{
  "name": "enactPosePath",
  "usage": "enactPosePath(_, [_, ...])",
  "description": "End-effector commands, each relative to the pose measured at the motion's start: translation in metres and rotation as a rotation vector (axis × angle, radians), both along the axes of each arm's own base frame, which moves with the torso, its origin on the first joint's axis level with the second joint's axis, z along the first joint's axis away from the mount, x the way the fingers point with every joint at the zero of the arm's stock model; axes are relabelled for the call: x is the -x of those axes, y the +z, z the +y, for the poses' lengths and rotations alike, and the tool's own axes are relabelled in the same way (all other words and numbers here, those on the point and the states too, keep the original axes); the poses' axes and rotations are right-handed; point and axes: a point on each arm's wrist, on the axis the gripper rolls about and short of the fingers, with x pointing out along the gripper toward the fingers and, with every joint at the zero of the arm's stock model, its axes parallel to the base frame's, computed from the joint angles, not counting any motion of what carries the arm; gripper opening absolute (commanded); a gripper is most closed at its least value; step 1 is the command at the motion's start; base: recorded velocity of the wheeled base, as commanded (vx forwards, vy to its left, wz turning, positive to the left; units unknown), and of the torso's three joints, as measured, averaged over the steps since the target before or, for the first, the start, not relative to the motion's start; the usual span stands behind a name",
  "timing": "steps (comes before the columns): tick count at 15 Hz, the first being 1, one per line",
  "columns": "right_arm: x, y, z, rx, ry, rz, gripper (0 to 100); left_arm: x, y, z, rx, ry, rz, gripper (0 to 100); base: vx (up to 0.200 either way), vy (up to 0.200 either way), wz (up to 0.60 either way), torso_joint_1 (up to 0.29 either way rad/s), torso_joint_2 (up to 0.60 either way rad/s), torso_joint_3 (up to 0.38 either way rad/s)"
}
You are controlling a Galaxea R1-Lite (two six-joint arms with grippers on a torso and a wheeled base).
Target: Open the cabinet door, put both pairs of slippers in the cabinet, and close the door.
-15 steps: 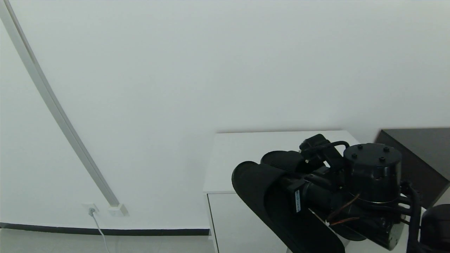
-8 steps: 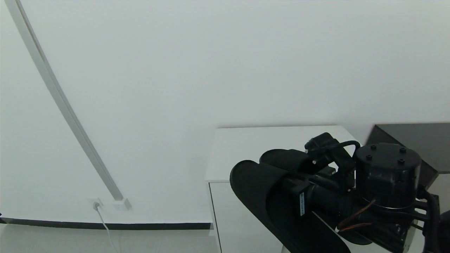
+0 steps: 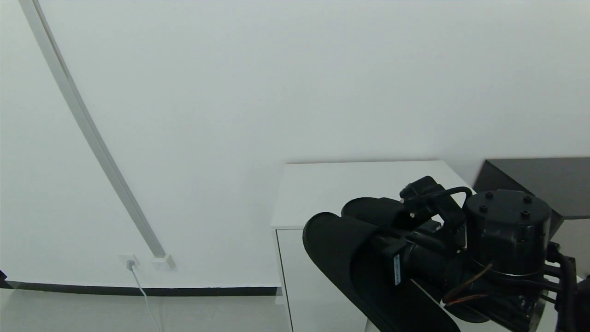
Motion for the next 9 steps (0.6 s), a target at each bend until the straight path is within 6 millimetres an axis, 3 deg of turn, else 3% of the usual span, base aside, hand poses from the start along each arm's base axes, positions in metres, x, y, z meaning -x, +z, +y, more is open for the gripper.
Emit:
enactPosePath(1, [-0.0007,-0.0020,0.0010,0.005,0.001,0.005,0,-0.0001,0.0000,0.0000,0.000,0.000,0.001,0,0.000,0.000,0.00,0.000,0.00,0.000])
enactPosePath(7, [0.0023,-0.0026,0.0034,0.008,0.014,0.007,0,-0.0001,0.0000,0.0000,-0.002,0.000,0.001,0,0.000,0.000,0.00,0.000,0.00,0.000])
enactPosePath(9, [0.0032,-0.0053,0.0029,0.016,0.016,0.014,0,-0.0001,0.0000,-0.0001,-0.002,-0.003,0.001,0,0.000,-0.200,0.00,0.002,0.00,0.002])
